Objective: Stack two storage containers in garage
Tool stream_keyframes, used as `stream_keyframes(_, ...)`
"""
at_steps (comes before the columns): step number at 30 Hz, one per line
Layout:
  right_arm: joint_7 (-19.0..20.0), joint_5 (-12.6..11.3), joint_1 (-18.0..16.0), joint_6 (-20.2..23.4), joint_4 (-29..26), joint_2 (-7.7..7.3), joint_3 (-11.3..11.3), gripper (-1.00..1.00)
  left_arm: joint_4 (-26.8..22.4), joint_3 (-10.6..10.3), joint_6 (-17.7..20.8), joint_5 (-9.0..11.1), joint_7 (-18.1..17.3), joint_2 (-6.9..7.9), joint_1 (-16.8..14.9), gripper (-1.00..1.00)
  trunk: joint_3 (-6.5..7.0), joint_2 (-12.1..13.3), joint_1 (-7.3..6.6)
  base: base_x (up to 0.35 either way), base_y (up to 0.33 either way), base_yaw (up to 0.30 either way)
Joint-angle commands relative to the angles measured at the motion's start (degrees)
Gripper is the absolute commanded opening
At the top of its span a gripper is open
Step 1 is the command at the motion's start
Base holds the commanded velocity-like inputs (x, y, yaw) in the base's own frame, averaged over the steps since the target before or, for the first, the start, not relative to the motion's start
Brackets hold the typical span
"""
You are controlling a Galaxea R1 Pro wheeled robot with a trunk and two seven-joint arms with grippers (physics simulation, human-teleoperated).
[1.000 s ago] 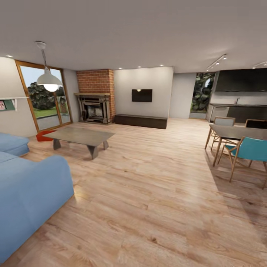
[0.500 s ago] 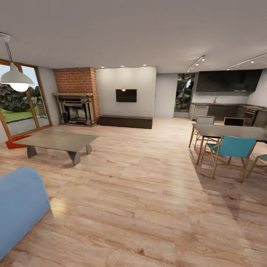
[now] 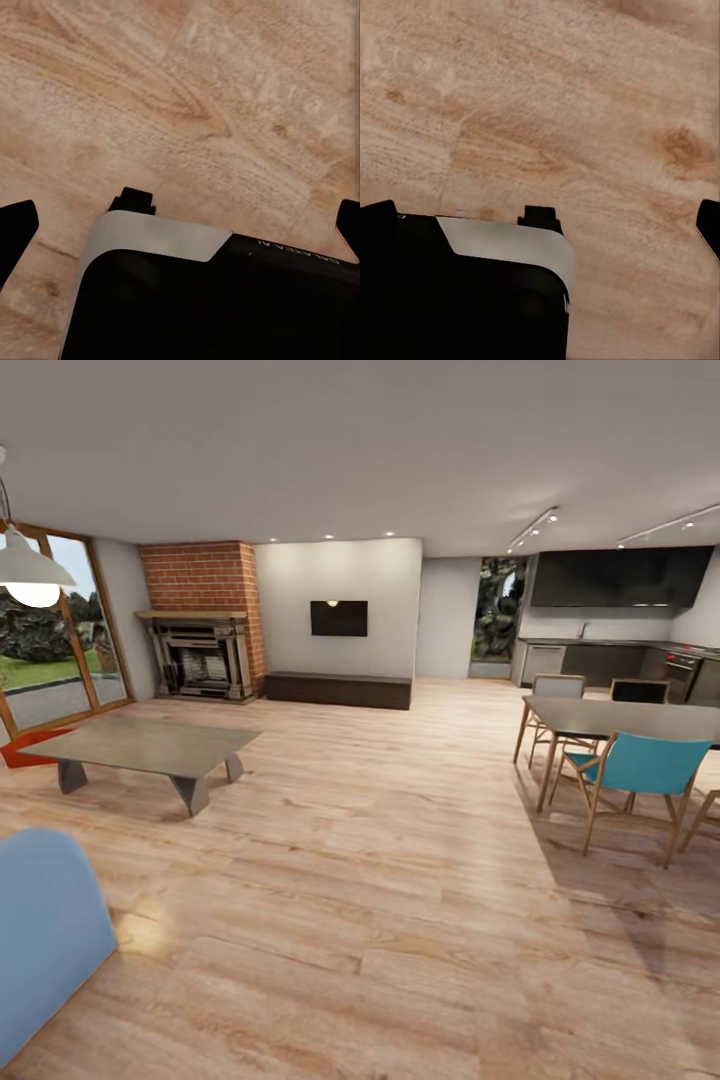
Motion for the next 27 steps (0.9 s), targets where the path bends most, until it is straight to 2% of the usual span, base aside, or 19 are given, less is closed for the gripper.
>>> stream_keyframes(1,-0.16,0.46,-0.08,-0.28,0.17,0.0,0.09,1.0,0.04,0.44,-0.18,-0.01,0.11,-0.02,-0.04,1.0,-0.07,-0.04,0.03,0.31,0.0,0.0)
stream_keyframes(27,-0.43,0.46,-0.08,-0.25,0.17,0.05,0.13,1.0,0.04,0.44,-0.14,-0.01,0.11,0.04,-0.04,1.0,-0.07,-0.04,0.03,0.316,0.0,0.0)
